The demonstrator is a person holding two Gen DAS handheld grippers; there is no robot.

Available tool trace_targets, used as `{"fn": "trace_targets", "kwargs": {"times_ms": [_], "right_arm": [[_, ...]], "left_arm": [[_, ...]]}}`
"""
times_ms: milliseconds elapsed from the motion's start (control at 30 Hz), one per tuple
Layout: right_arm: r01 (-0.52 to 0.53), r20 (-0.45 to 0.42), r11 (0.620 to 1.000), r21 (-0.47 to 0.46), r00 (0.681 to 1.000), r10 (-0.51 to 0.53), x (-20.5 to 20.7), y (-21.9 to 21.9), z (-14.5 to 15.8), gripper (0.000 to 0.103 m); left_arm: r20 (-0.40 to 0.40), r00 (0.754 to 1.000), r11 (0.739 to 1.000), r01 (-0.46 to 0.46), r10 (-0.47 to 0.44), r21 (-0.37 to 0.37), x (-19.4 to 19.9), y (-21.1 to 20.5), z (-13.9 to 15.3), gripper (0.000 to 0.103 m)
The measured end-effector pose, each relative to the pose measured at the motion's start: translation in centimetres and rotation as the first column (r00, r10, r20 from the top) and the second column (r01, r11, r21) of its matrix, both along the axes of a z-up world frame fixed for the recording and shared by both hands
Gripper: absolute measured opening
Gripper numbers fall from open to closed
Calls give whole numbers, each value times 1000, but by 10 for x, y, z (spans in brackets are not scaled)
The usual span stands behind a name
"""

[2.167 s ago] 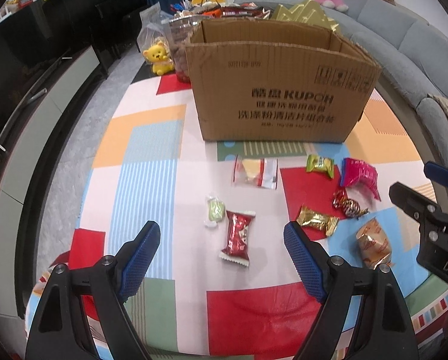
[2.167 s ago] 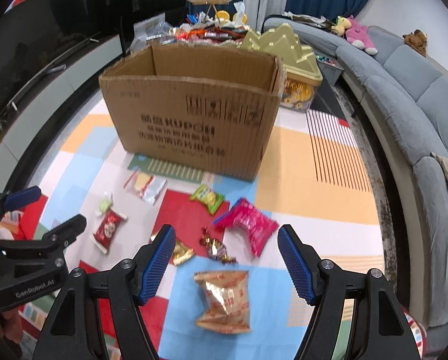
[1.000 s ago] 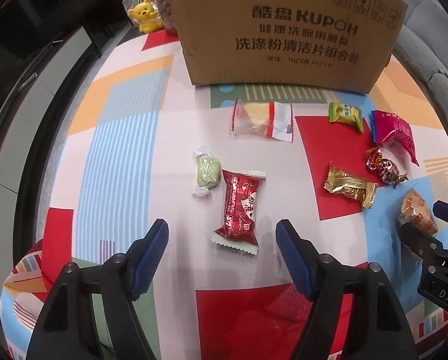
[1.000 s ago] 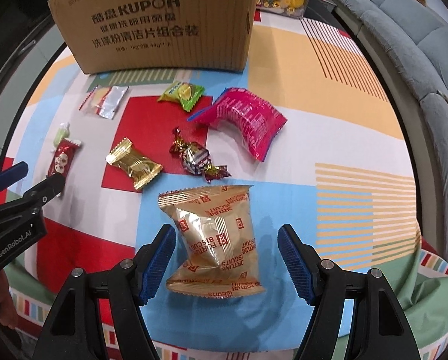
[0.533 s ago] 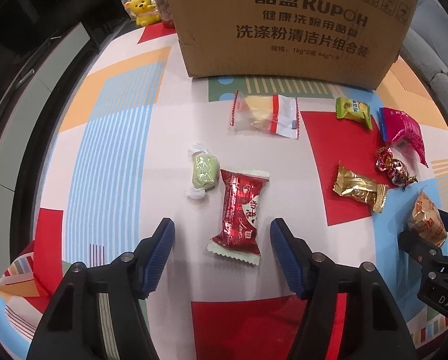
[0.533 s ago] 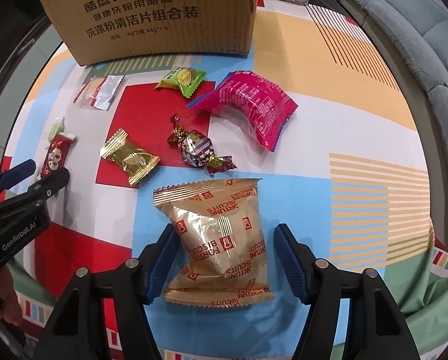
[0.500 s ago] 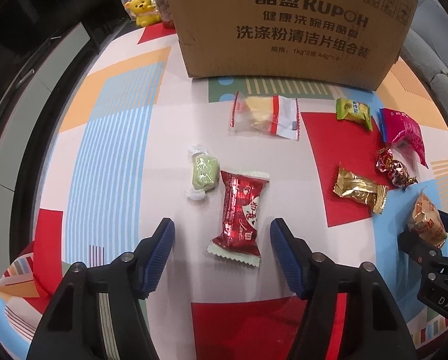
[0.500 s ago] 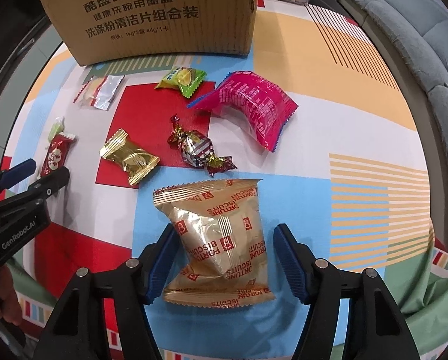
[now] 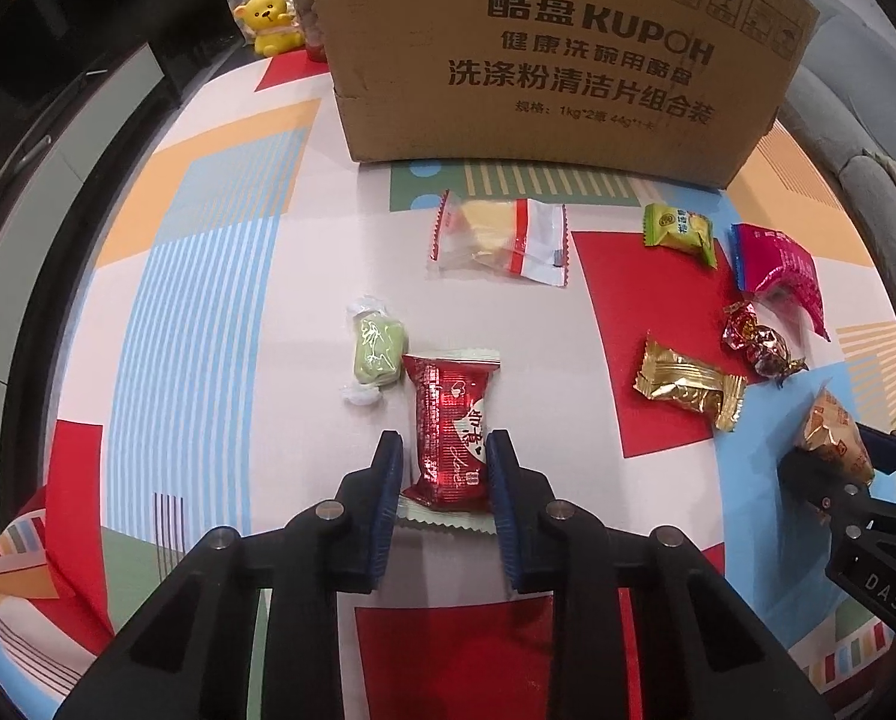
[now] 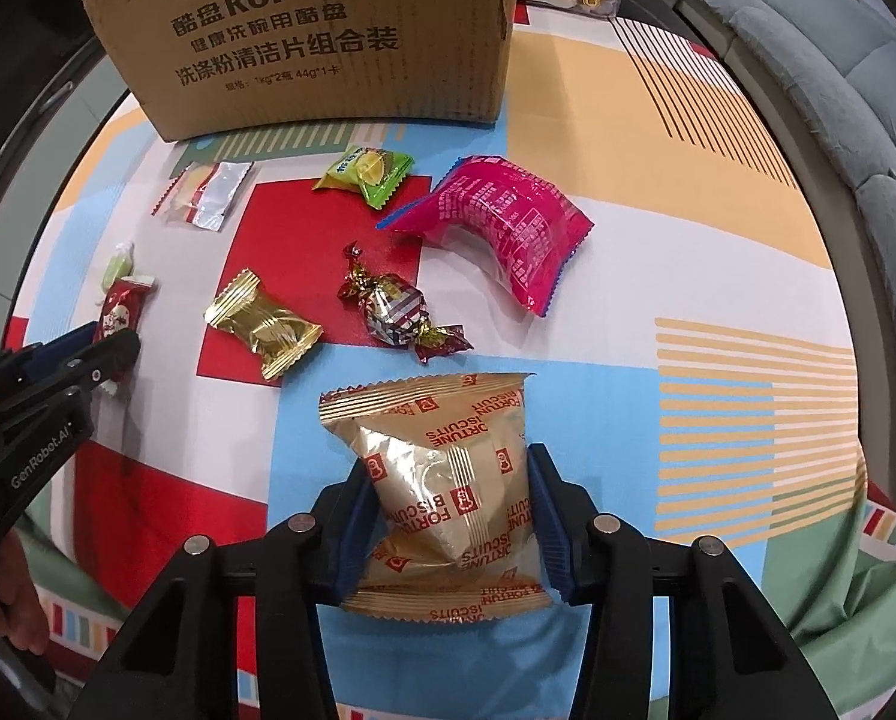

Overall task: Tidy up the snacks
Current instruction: 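Grasp red candy with left tool while right tool grasps gold biscuit packet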

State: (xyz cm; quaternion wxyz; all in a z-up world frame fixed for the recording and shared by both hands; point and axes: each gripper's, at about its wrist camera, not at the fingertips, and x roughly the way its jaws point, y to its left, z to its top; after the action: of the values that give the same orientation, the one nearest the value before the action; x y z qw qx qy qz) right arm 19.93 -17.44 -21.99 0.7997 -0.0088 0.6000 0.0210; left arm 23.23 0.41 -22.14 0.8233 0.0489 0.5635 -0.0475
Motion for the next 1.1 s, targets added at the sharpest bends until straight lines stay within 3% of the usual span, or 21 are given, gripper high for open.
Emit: {"fn": "trace_targets", "kwargs": {"times_ms": [533, 567, 1100], "right_arm": [[-11, 66, 1000, 0, 998, 11, -8, -2, 25, 48], [-11, 70, 1000, 0, 998, 11, -7, -3, 27, 48], [-10, 115, 1000, 9, 993, 9, -12, -2, 43, 48]], "left_arm": [[31, 1000, 1000, 2, -1, -15, -17, -3, 22, 26], [35, 999, 1000, 2, -2, -16, -18, -3, 23, 21], [85, 996, 1000, -1, 3, -28, -24, -2, 47, 21]]}}
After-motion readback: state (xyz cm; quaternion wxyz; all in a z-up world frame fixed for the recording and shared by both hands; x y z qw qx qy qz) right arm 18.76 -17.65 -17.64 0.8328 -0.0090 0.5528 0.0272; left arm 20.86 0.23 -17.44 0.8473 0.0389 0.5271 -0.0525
